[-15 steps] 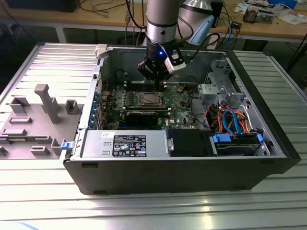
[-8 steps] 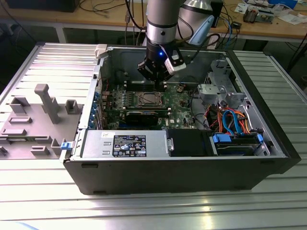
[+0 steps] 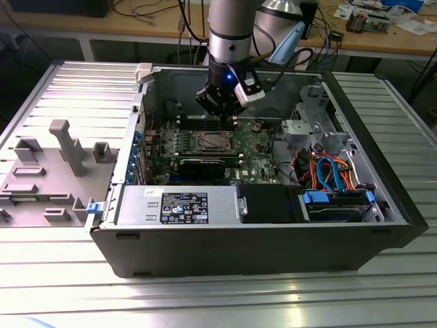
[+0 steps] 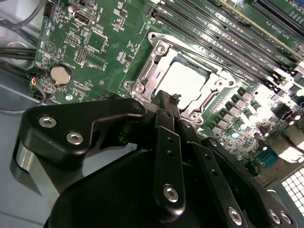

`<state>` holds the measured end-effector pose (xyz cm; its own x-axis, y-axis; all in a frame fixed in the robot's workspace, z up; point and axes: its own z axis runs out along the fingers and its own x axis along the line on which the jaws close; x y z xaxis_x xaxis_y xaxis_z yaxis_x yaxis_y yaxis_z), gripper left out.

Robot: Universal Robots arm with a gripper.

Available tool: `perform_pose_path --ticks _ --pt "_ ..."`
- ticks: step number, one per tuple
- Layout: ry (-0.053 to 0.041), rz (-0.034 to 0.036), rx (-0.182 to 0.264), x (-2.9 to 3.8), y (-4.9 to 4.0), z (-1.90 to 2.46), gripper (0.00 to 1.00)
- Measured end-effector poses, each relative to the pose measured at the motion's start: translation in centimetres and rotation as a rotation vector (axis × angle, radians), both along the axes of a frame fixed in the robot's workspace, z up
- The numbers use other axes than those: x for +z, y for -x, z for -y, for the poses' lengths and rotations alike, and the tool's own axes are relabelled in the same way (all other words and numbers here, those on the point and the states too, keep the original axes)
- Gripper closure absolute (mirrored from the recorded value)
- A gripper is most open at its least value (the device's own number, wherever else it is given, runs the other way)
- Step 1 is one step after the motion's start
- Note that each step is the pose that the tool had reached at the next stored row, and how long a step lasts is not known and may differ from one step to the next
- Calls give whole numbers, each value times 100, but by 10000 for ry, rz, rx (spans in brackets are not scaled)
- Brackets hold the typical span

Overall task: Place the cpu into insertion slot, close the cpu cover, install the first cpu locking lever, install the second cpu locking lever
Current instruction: 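Install the second cpu locking lever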

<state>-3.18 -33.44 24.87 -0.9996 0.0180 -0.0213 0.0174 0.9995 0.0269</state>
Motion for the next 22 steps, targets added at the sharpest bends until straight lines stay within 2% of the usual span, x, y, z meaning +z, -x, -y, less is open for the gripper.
perform_pose_path --ticks 5,12,22 --pt "0 0 2 16 -1 4 89" --pt "-1 0 1 16 0 62 89" --pt "-9 0 1 16 0 86 89"
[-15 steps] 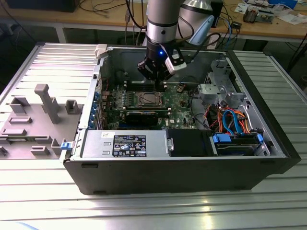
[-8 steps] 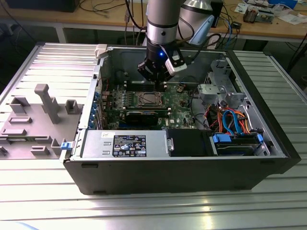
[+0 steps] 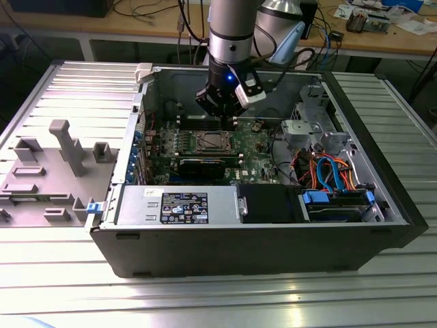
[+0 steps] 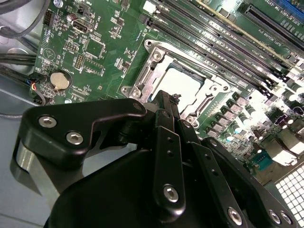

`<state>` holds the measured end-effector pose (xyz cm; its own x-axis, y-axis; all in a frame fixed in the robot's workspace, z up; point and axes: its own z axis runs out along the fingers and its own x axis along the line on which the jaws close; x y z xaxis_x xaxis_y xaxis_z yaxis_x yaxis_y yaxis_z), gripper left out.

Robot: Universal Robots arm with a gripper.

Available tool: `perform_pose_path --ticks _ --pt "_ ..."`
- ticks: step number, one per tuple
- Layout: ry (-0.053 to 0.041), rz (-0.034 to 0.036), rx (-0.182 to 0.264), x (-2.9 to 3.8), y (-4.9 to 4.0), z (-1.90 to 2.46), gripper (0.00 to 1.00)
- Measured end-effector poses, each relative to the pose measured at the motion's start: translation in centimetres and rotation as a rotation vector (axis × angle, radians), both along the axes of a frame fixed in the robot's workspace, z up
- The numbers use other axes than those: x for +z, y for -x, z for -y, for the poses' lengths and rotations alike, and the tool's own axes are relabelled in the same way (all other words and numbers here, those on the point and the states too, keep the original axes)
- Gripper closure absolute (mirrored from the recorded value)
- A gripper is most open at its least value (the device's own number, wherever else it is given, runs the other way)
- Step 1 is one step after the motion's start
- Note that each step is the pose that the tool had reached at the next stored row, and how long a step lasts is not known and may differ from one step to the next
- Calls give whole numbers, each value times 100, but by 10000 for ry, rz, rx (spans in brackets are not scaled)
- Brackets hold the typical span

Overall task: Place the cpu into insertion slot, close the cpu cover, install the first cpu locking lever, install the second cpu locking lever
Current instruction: 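Install the second cpu locking lever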

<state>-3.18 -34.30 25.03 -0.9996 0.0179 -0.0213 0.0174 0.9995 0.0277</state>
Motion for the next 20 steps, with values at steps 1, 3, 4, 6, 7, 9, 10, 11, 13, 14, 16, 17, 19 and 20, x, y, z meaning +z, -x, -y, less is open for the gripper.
perform_pose_path --ticks 1,3,4,6,7,9,10,11,13,14,16,17,19,20 --pt "-1 1 0 0 0 2 89" --pt "0 0 0 0 0 8 89" --pt "0 0 0 0 0 12 89" --pt "-1 0 -1 0 0 13 89" --pt "0 0 0 0 0 13 89" --pt "0 0 0 0 0 13 89" --pt "0 0 0 0 0 13 89" --pt "0 0 0 0 0 13 89" --pt "0 0 0 0 0 14 89" --pt "0 0 0 0 0 15 89" --pt "11 2 1 21 -1 15 89" --pt "13 1 1 22 -1 15 89" --pt "16 0 0 24 0 23 89" --pt "15 0 0 24 0 26 89"
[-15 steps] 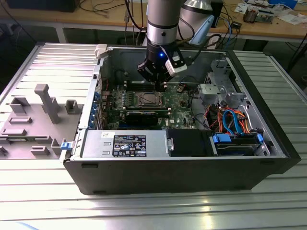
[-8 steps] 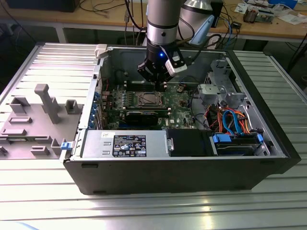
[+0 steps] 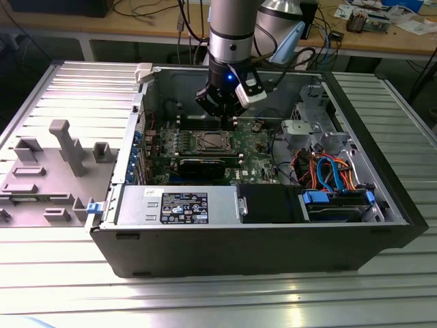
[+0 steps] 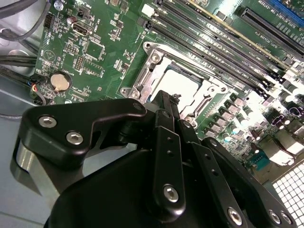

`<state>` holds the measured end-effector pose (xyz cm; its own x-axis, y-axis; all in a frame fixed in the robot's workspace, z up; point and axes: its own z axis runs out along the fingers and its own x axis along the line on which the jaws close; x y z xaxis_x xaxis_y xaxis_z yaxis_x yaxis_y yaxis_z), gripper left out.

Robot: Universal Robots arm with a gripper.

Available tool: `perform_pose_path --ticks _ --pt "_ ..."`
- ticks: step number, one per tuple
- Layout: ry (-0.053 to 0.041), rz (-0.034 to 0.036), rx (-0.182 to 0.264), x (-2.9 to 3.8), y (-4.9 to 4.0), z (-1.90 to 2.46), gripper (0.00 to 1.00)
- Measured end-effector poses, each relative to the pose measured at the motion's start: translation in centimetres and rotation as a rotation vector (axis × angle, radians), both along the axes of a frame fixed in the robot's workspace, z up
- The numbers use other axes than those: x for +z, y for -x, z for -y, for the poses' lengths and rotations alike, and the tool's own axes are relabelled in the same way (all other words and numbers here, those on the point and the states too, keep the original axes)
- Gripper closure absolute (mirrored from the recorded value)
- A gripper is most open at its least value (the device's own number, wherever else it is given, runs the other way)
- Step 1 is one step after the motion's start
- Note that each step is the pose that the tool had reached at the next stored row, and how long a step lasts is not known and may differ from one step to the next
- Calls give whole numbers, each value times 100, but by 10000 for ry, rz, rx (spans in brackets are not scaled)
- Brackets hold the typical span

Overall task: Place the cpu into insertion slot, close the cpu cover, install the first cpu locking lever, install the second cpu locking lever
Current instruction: 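Install the second cpu locking lever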

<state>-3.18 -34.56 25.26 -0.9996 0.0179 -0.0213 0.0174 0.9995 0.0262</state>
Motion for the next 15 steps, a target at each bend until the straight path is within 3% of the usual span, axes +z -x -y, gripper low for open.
perform_pose_path --ticks 15 --pt "-1 0 0 0 0 48 89"
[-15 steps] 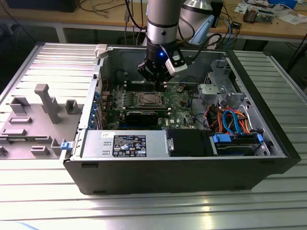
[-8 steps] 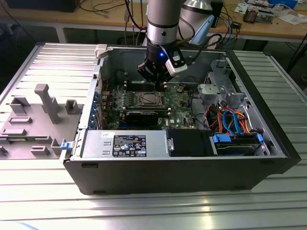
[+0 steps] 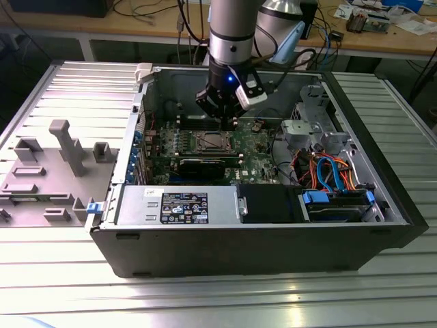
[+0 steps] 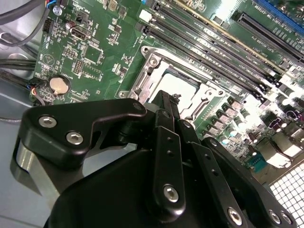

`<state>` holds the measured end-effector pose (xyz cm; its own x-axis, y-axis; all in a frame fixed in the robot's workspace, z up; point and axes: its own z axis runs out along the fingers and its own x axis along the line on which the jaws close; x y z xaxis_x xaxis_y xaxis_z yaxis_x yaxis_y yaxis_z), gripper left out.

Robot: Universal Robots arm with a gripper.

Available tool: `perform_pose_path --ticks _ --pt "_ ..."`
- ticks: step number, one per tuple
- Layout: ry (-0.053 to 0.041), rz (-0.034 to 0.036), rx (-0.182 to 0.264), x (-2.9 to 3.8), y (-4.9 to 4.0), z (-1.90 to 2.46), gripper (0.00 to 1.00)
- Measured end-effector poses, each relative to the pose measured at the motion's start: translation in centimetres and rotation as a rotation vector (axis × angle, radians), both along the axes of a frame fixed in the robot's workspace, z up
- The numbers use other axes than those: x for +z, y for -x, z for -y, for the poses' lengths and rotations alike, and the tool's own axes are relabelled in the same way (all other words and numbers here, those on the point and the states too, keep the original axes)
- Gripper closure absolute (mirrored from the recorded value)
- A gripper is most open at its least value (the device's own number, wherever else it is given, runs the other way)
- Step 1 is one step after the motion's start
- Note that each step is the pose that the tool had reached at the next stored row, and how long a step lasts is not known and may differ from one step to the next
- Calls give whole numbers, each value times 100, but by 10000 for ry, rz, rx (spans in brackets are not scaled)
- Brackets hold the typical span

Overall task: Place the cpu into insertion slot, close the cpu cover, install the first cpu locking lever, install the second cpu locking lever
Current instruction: 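Install the second cpu locking lever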

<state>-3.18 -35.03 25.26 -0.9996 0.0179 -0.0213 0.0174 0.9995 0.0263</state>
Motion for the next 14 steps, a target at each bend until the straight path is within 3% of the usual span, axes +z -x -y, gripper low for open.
perform_pose_path --ticks 14 --pt "1 0 0 0 8 53 89"
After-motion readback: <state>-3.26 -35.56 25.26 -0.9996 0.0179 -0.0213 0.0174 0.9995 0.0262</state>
